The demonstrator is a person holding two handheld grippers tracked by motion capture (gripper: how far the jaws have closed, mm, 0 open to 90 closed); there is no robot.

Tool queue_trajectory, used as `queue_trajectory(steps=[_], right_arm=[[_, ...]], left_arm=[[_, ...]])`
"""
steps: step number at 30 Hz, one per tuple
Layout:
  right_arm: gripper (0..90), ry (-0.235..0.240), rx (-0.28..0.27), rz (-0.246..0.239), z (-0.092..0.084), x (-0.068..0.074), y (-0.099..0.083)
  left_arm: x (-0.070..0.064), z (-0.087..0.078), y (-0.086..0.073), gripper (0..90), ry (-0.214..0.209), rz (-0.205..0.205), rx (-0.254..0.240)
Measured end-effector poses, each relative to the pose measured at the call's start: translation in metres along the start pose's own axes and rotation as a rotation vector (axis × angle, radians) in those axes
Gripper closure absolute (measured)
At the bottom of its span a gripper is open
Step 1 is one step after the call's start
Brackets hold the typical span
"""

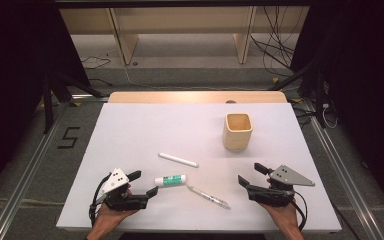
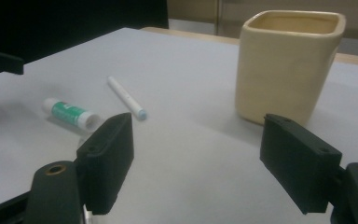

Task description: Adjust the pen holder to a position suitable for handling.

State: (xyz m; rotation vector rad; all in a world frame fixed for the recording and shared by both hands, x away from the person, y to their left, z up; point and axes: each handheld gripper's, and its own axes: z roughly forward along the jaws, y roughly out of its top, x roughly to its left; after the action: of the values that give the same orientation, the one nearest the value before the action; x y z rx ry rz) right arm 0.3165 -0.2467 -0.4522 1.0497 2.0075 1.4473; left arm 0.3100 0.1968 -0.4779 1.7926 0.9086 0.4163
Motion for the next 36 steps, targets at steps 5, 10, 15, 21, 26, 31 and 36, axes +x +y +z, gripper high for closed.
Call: queue_trajectory(steps=[5,10,15,21,26,31,36], right_arm=[[27.3,-0.036,0.017,0.009,0.008,-0.016,0.009],[30.0,-0.074,0.023,0.030,0.015,-0.034,0.017],[36.8,-0.115,0.029,0.050,0.024,-0.051,0.023],[47.7,-0.156,0.040,0.094,0.033,-0.070,0.030],[58.5,-0.189,0.045,0.139,0.042,-0.085,0.034],[70.0,-0.227,0.053,0.173,0.052,-0.101,0.037],[79.8,-0.243,0.069,0.181,0.061,-0.112,0.038]], left_arm=[[0.000,0.000,0.000,14.4,0.002,-0.005,-0.003],[0.000,0.002,0.000,14.4,0.001,-0.004,0.002],[0.000,0.002,0.000,14.3,0.001,0.001,0.007],[0.001,0.003,0.000,14.4,0.004,-0.005,0.006],[0.000,0.004,0.000,14.4,0.003,0.001,0.011],[0.001,0.004,0.000,14.4,0.003,-0.003,0.008],[0.001,0.004,0.000,14.4,0.001,0.002,0.011]])
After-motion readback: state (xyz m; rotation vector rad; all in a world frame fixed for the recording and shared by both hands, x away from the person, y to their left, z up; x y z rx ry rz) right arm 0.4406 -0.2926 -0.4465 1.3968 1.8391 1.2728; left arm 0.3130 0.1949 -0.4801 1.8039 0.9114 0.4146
